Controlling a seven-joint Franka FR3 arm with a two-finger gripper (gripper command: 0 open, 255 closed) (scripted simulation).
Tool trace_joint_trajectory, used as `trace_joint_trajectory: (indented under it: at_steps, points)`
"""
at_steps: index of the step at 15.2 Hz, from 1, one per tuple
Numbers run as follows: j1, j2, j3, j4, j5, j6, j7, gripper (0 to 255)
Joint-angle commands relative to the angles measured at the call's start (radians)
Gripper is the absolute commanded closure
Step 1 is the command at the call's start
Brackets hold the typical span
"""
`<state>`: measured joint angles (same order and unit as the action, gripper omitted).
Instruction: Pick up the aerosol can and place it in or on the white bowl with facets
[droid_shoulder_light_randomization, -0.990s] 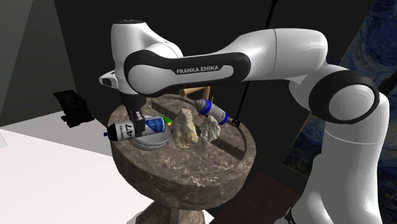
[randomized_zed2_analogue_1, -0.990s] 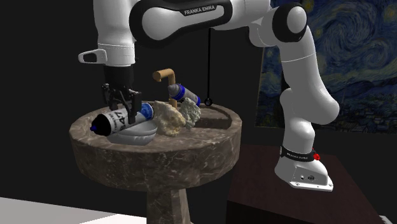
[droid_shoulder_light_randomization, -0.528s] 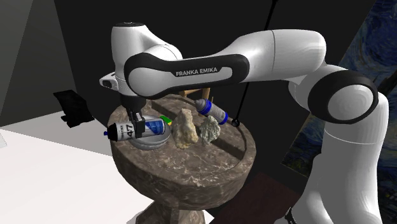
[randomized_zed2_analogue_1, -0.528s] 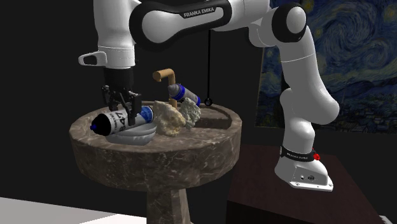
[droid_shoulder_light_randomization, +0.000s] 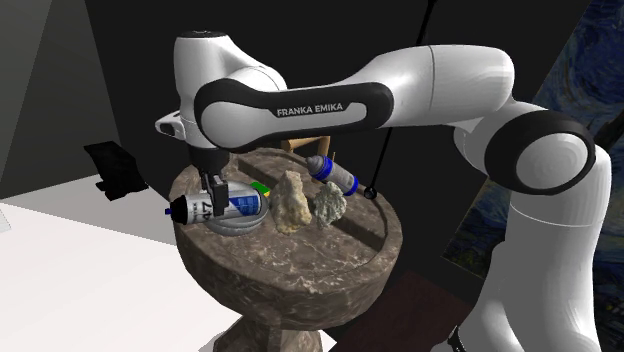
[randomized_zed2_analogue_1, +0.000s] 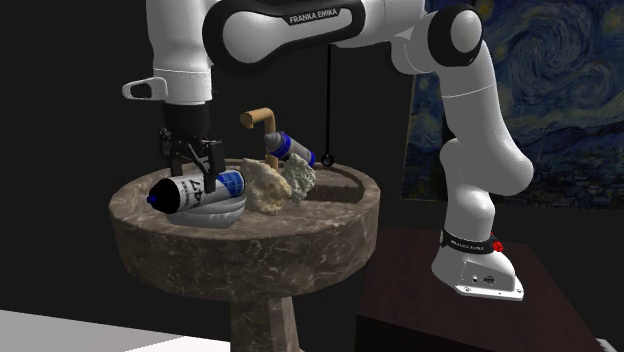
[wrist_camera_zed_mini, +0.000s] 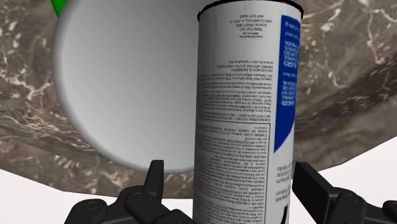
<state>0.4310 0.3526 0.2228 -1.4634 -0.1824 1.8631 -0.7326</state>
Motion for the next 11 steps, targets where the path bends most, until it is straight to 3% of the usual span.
trace_joint_trajectory:
  at_steps: [1, 3, 11]
  points:
    - [0.004, -0.005, 0.002, 0.043, 0.002, -0.048, -0.003, 0]
    - [0.009, -0.006, 0.004, 0.101, 0.004, -0.107, -0.006, 0]
    - [0.009, -0.006, 0.004, 0.101, 0.004, -0.107, -0.006, 0]
